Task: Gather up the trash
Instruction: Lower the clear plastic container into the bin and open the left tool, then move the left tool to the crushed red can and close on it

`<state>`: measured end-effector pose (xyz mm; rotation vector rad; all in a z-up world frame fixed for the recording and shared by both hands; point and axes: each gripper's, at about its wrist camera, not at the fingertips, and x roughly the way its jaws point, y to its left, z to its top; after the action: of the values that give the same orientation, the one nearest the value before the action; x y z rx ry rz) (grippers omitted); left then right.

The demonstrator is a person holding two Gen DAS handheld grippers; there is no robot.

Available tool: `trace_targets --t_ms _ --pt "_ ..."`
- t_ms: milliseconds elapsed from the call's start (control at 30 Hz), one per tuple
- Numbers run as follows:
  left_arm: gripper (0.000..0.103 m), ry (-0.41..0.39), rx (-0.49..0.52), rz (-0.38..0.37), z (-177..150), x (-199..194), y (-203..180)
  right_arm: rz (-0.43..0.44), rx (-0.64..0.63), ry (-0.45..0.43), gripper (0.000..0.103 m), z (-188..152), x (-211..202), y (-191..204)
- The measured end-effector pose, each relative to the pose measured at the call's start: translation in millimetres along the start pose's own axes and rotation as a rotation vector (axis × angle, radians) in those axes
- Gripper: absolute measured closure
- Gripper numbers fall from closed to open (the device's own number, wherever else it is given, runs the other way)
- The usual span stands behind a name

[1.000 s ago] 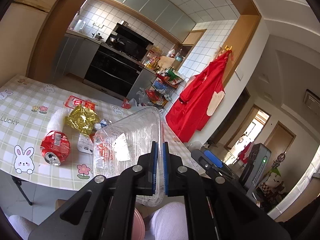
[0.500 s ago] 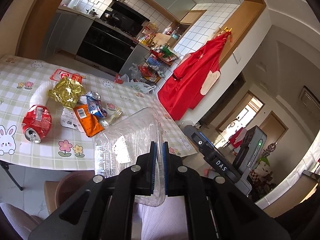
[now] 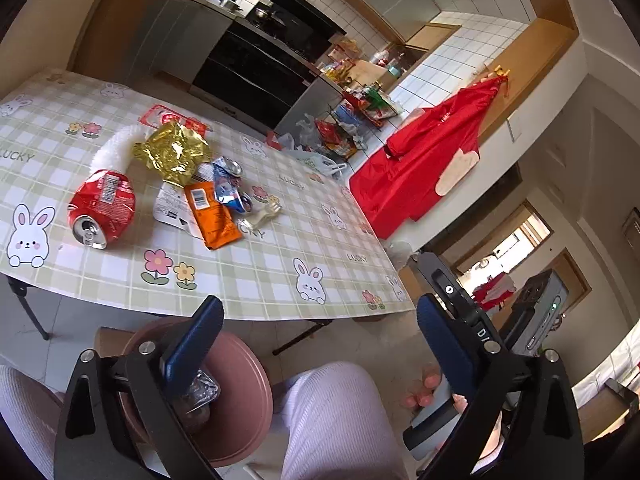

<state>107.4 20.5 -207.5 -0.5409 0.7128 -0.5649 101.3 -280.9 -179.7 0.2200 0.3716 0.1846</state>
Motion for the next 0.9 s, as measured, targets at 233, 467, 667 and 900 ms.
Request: trace_targets --t_ms 233,467,667,900 --pt "0.006 -0.031 -0.045 0.077 4 -7 18 0.003 0.003 0.011 0.005 -1 2 0" --pt "0.006 -0.064 -0.047 0.157 8 -14 36 -0.034 0.012 0.050 0.005 -7 12 -5" --pt "0.006 -0.055 0.063 0.332 18 -5 59 -0.040 0.029 0.107 0.005 -17 28 -12" --pt "0.006 0.009 0.095 0.417 45 22 113 -0.050 0.029 0.164 0.005 -30 52 -19"
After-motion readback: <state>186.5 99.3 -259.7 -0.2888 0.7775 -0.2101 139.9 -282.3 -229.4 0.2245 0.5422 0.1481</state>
